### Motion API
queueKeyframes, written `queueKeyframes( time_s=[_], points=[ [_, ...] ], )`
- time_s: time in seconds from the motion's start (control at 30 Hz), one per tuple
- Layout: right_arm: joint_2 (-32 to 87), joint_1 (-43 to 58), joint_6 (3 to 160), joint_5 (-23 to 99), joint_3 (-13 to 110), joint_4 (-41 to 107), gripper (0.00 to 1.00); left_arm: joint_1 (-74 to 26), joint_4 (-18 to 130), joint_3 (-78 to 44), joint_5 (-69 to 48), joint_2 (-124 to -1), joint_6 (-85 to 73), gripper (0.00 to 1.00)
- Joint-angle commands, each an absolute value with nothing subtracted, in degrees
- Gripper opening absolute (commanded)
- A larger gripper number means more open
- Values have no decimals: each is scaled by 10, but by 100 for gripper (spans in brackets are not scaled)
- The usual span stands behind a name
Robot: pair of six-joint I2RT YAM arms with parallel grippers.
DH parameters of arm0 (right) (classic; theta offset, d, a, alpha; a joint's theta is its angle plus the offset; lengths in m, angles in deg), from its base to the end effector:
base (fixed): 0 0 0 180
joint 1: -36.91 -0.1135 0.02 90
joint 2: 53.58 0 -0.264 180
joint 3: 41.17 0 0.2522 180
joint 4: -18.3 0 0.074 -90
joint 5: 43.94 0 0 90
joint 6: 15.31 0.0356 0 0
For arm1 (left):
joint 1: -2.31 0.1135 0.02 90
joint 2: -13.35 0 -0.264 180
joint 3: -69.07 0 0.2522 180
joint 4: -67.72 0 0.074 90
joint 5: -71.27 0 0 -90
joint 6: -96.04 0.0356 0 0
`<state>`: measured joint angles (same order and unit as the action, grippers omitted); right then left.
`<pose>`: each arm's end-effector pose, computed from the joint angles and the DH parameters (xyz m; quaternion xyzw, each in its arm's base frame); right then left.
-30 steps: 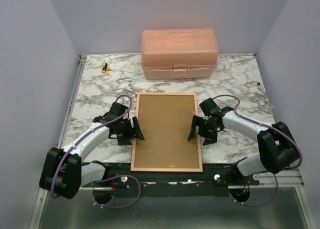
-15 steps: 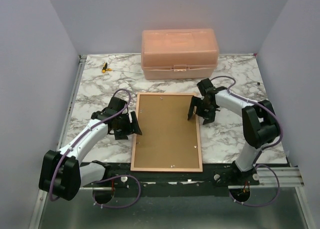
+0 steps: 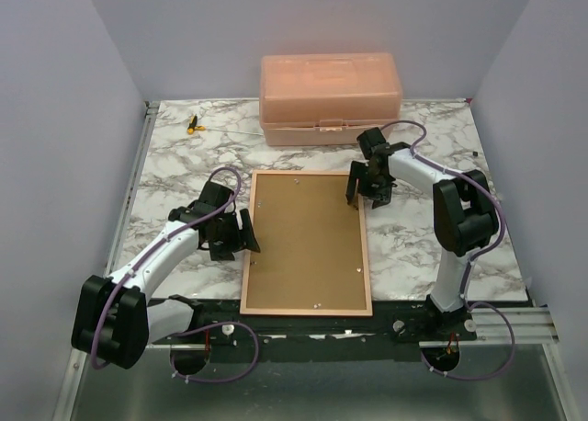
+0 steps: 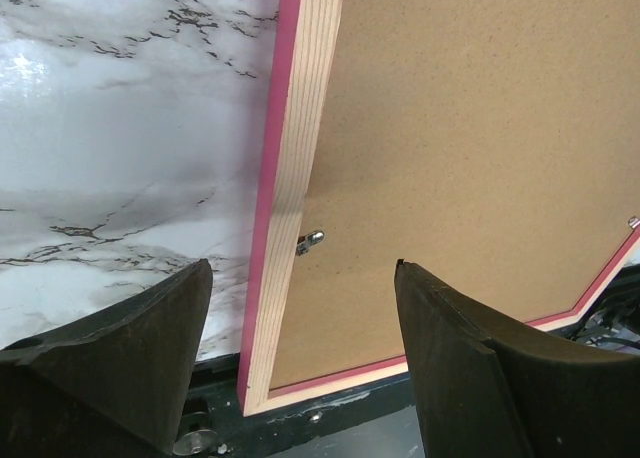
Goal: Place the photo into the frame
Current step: Install the photo frame at the center of the board.
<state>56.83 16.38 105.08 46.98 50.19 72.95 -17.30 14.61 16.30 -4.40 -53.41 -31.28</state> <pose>0.3572 0.1332 0.1734 0.0862 0.9861 0.0538 0.1314 0.1880 -0.0764 0.1952 -0.1252 0.9647 -0.2013 0.1149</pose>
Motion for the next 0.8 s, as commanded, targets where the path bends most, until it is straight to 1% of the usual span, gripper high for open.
queueKeyframes(
  time_s=[0.0,0.13,0.4,0.53,0.6,0.67,0.77],
  points=[
    [547,163,1035,511,484,748,76,-172,155,167,-48,-542,-306,75],
    [545,163,1029,498,478,744,71,-172,159,166,-46,-551,-304,75],
    [544,163,1012,474,490,752,67,-172,161,170,-45,-552,-304,75],
    [539,163,1006,492,485,753,66,-172,166,174,-44,-555,-305,75],
    [544,164,1004,502,482,753,61,-172,168,174,-42,-557,-305,75],
    [550,163,1002,509,478,748,54,-172,168,173,-42,-558,-305,75],
    [555,163,1002,521,479,744,36,-172,165,172,-44,-557,-304,75]
  ],
)
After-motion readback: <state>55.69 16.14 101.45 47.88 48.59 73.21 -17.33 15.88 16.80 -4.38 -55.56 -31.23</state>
